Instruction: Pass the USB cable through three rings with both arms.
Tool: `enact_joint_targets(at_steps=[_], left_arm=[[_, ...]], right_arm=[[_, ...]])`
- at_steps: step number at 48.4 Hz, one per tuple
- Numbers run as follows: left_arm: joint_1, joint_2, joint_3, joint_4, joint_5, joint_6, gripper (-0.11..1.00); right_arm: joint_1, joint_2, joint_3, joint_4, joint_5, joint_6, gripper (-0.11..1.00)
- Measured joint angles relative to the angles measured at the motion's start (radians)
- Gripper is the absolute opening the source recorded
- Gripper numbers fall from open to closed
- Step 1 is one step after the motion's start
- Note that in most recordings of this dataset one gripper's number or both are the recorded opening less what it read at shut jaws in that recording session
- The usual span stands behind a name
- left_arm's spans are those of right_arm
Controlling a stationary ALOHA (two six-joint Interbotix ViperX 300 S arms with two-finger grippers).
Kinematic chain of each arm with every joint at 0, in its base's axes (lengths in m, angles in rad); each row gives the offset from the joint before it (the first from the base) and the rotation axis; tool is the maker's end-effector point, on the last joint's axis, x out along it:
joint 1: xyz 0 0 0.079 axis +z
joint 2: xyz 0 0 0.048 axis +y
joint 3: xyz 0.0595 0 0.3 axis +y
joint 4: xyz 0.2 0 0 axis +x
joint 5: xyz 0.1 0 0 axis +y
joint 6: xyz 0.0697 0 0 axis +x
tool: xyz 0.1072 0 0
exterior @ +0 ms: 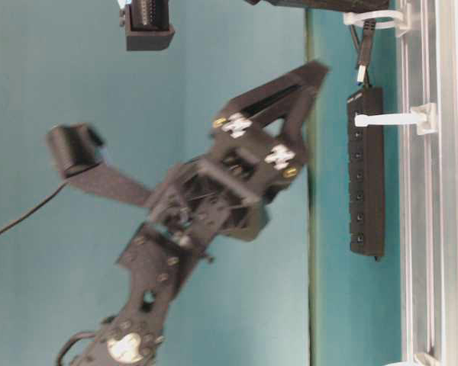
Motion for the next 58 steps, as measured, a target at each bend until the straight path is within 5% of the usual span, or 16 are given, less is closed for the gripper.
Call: enact_joint_targets(at_steps=[41,51,58], left_arm=[[-0.002,0.126,-0.049,0.002,-0.092,-0.002,0.81],[-0.002,0.138,-0.055,0.000,-0.092,-0.002,0.61],[-0.003,0.140,-0.055,0.000,-0.092,0.000,0.28]], right_arm=[[0.003,0.000,0.000,0.000,-0.018,0.002,-0.09],[0.005,0.000,0.000,0.000,-0.018,0.002,-0.09],[0.005,0.000,0.000,0.000,-0.018,0.000,-0.09]])
